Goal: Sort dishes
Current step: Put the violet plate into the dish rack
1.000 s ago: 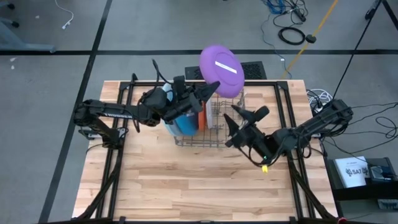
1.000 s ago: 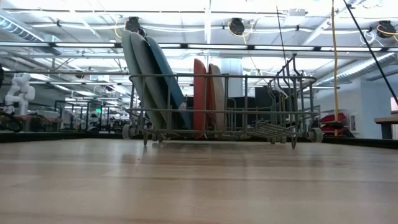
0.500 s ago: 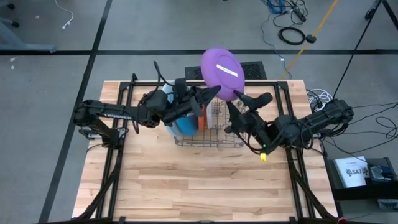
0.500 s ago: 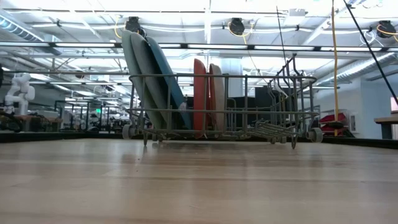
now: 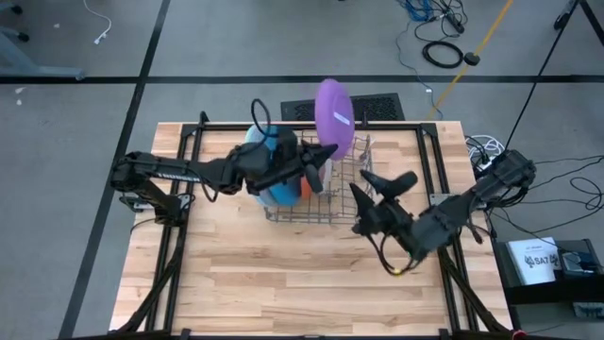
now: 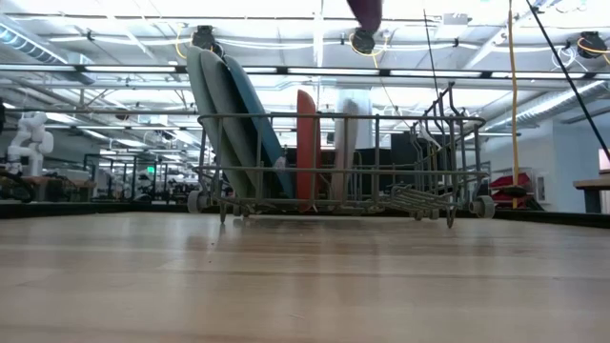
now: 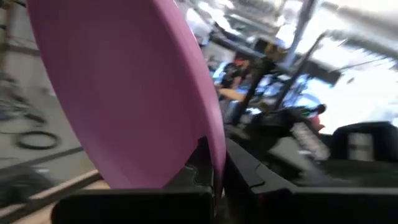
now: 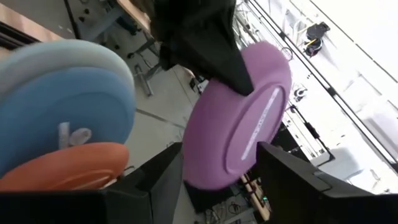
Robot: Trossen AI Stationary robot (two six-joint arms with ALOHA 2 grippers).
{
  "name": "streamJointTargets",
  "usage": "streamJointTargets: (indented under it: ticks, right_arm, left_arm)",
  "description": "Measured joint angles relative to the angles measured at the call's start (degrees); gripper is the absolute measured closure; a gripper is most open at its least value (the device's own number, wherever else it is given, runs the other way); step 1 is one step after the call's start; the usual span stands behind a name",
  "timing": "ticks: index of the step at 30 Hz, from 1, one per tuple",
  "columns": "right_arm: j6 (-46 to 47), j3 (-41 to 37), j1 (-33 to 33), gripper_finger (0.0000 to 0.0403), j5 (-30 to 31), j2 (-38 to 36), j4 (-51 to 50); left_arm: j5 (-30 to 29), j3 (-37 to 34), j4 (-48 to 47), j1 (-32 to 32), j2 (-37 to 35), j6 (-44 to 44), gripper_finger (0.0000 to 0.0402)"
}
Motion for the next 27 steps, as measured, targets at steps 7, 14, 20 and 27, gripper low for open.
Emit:
streamJointTargets:
  ticks: [7, 14, 20, 27]
  right_arm:
    - [6.91, 0.0, 5.79, 0.0208, 4.94, -0.02, -5.9]
    - [14.43, 0.0, 7.42, 0.0277, 4.94, -0.02, -6.94]
    - [25.59, -0.96, 3.27, 0.0392, -0.6, 0.23, -19.22]
    - [52.06, -1.0, -9.9, 0.0402, -17.85, 0.2, -39.86]
  left_arm:
    - [-1.39, 0.0, -7.29, 0.39, 0.0, 2.29, 0.0394]
    - [-1.58, -0.02, -12.01, -0.41, 0.28, 2.34, 0.0394]
    - [-0.64, 1.88, -10.45, -1.43, -1.92, 8.25, 0.0394]
    - [0.02, 2.38, -10.13, -3.31, -7.25, 13.29, 0.0394]
